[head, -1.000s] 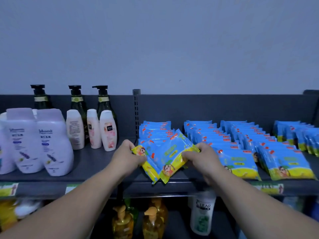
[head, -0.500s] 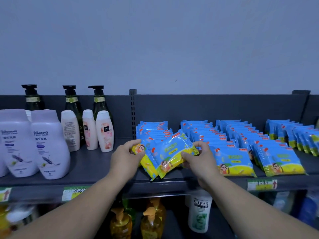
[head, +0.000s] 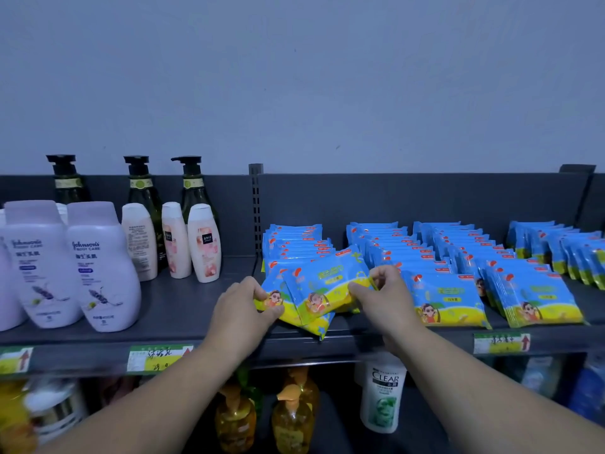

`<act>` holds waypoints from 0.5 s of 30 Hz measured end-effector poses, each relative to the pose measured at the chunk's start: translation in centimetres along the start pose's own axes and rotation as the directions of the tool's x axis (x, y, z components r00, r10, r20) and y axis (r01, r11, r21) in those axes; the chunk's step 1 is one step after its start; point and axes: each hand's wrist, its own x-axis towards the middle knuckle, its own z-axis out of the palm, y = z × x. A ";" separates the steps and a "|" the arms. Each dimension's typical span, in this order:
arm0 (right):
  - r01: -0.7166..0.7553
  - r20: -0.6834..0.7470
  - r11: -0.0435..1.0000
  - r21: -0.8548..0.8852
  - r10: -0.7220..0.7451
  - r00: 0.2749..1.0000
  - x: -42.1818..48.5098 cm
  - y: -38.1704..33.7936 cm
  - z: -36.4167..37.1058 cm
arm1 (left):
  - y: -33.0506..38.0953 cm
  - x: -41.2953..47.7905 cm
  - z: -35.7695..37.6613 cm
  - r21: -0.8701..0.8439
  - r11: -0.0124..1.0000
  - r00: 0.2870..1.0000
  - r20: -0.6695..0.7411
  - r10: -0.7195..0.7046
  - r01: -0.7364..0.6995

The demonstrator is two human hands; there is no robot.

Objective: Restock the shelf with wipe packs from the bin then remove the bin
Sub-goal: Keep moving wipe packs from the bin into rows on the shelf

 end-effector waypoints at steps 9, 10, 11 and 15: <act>0.040 0.046 0.970 -0.240 -0.030 0.998 -0.6 -1.0 0.0 | 1.0 1.5 -1.3 0.082 0.987 0.962 0.250 0.112 -0.136; 0.041 0.055 0.966 -0.253 -0.028 0.998 -0.6 -1.1 -0.1 | 1.2 1.4 -1.3 0.069 0.988 0.960 0.255 0.116 -0.138; 0.042 0.059 0.963 -0.265 -0.027 0.998 -0.7 -1.2 -0.2 | 1.3 1.2 -1.3 0.077 0.988 0.961 0.251 0.112 -0.136; 0.078 0.002 0.954 -0.288 -0.081 0.997 -0.8 -1.3 -0.5 | 2.1 0.4 -0.2 0.180 0.976 0.973 0.214 0.086 -0.126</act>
